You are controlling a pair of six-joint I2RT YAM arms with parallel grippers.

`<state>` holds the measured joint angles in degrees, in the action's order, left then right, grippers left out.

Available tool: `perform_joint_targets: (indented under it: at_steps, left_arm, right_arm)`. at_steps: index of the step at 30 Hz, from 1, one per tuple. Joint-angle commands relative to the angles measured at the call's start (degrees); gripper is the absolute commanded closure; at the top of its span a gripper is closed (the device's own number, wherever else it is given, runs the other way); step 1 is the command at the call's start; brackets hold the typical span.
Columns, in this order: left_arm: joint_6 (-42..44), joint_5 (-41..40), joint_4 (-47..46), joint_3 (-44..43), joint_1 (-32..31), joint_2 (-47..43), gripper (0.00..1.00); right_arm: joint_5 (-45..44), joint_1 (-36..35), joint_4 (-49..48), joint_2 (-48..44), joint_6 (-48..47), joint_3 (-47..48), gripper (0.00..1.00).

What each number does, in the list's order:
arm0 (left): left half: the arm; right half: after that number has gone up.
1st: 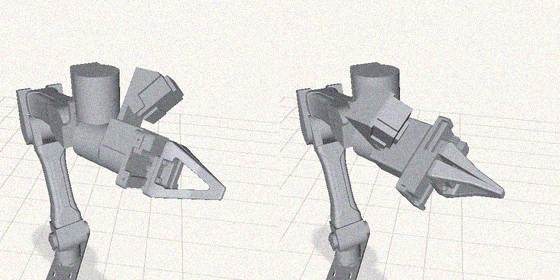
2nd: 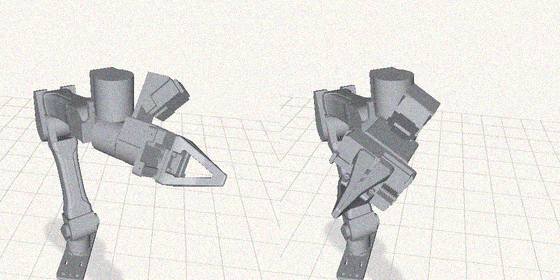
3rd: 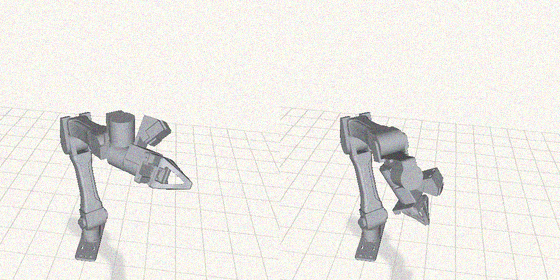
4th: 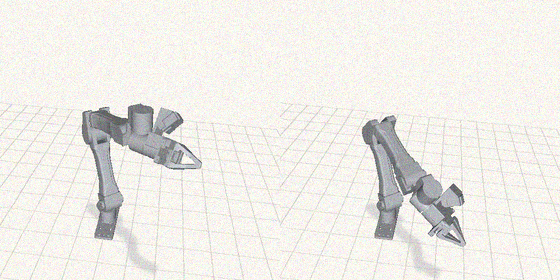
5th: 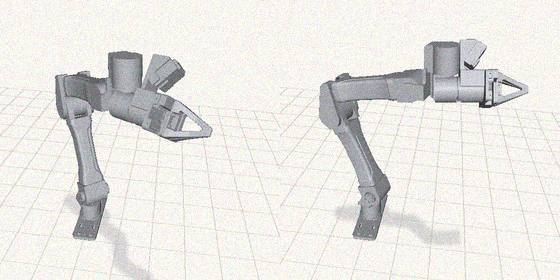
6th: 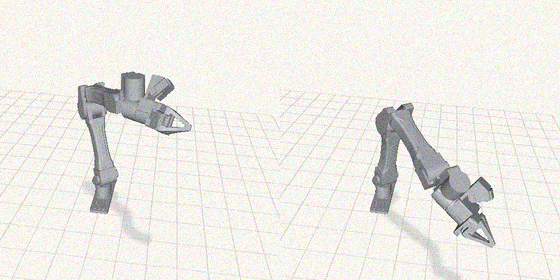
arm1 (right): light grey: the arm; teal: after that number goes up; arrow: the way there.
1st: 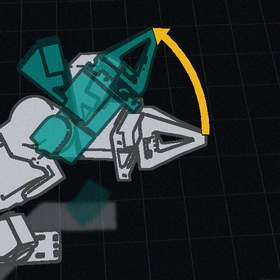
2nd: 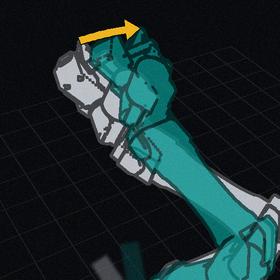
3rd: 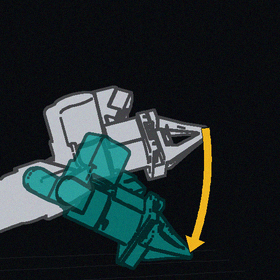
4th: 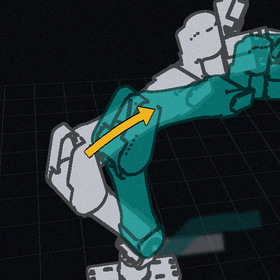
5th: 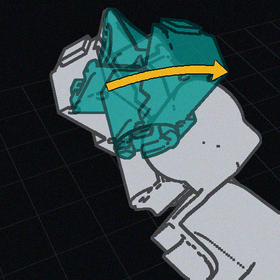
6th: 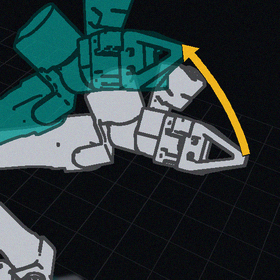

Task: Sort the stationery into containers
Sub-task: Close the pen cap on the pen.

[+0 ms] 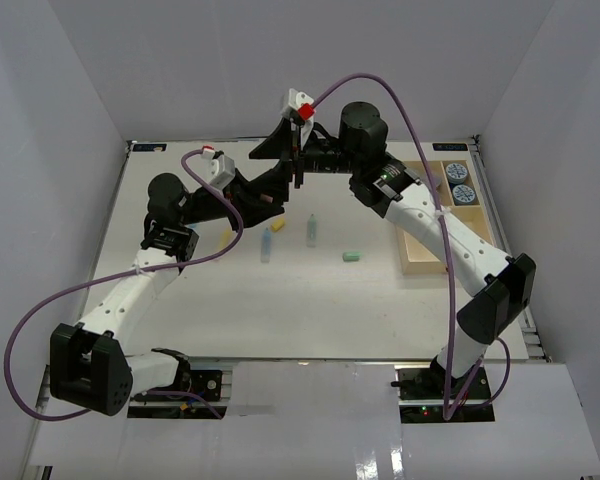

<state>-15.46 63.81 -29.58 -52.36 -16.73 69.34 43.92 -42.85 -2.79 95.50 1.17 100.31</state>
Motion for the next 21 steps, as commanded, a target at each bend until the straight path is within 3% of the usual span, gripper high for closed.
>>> perform_joint_targets:
  at_steps: [1,13,21]
  left_arm:
    - [0.96,-0.71,-0.3,-1.61,-0.32,0.18,1.0]
    - [0.7,-0.36,-0.04,-1.78,-0.23,0.36,1.0]
    - [-0.88,2.37,-1.97,-1.69,-0.32,0.44,1.0]
  right_arm:
    - [0.55,0.22,0.06,-3.82,0.15,-0.11,0.22]
    - [-2.79,1.36,0.06,-12.88,-2.84,-14.79,0.21]
    - [-2.26,1.45,-0.9,-11.22,-2.05,-14.09,0.23]
